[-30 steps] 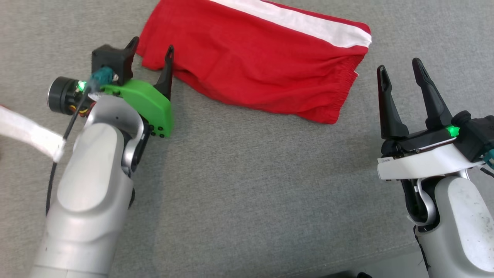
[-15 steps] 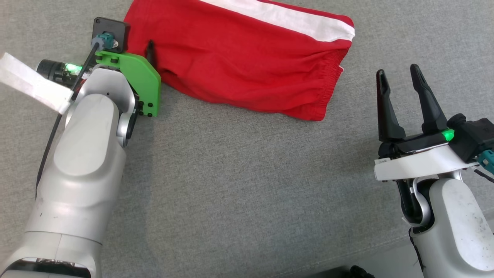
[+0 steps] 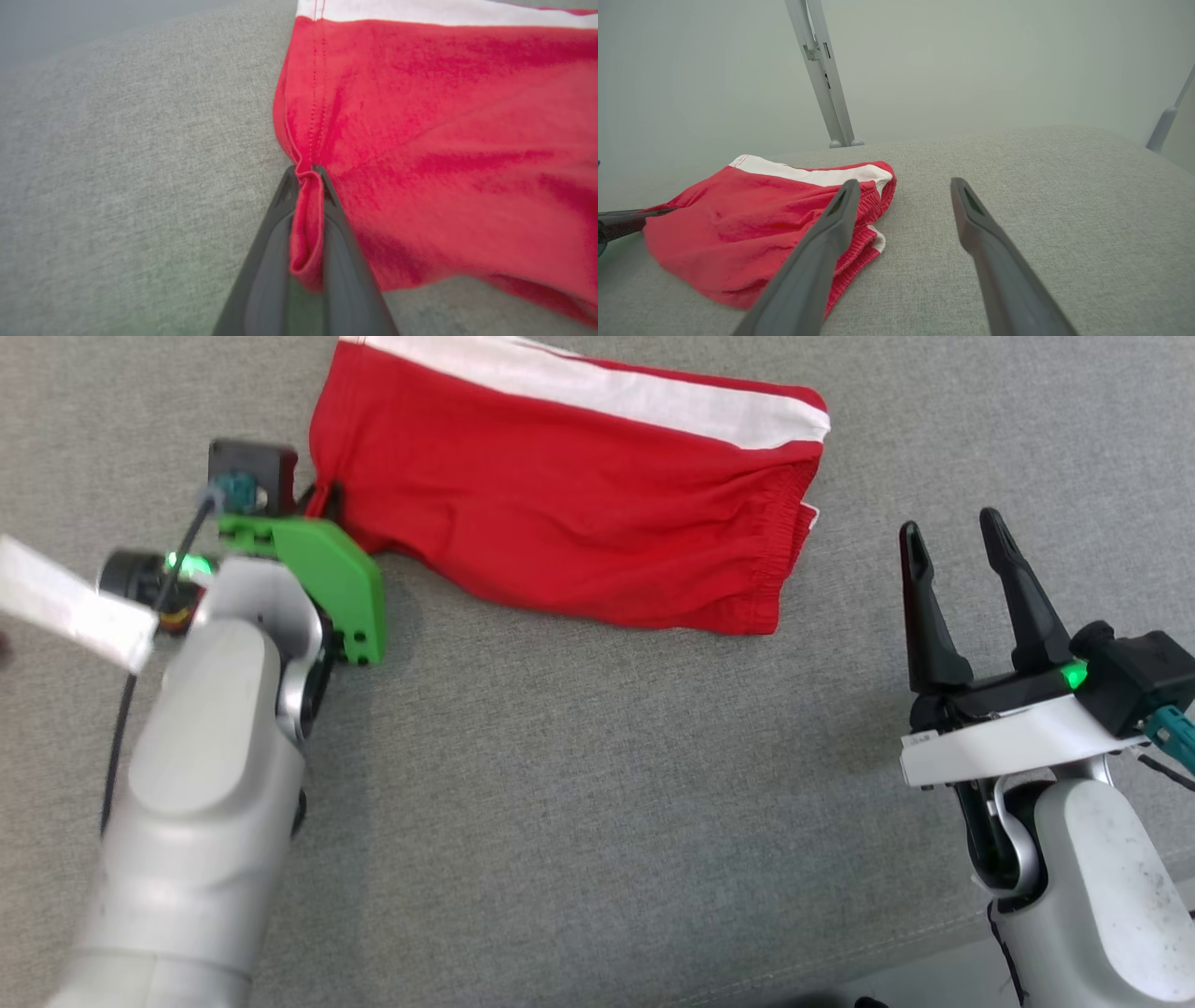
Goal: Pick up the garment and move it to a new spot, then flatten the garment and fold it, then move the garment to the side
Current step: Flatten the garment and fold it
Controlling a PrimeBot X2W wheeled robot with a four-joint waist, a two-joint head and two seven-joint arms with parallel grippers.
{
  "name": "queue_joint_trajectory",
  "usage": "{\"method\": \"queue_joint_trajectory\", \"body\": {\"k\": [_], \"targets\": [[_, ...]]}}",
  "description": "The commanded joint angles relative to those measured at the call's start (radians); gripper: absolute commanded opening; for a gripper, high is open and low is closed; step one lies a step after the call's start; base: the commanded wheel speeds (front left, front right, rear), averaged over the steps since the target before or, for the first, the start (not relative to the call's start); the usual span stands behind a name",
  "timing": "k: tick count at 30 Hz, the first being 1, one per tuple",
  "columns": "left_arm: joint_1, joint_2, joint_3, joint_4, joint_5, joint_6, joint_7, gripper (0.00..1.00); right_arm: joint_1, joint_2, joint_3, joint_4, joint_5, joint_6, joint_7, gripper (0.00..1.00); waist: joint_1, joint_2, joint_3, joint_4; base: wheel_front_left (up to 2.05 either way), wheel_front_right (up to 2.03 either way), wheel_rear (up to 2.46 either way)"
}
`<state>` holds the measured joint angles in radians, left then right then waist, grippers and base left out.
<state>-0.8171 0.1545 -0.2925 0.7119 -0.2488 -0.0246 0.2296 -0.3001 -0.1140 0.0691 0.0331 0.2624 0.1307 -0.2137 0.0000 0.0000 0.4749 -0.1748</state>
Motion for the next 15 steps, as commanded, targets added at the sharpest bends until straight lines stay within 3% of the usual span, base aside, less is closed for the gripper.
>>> {"method": "queue_joint_trajectory", "body": {"k": [1,14,15], "targets": [[0.103,0.004,0.004,-0.005,-0.02,0.008,-0.005,0.0,0.021,-0.004,-0.005,0.001,0.003,0.0,0.003,1.0,0.0,0.0,-0.025,0.015,0.0,0.0,0.0],[0.562,-0.013,0.011,-0.478,-0.07,0.11,-0.026,0.0,0.134,-0.001,-0.037,-0.061,-0.013,0.0,0.061,1.0,0.0,0.0,-0.112,0.086,0.0,0.0,0.0],[0.579,-0.015,0.011,-0.503,-0.069,0.117,-0.04,0.07,0.14,0.0,-0.038,-0.069,-0.015,0.0,0.068,1.0,0.0,0.0,-0.116,0.088,0.0,0.0,0.0]]}}
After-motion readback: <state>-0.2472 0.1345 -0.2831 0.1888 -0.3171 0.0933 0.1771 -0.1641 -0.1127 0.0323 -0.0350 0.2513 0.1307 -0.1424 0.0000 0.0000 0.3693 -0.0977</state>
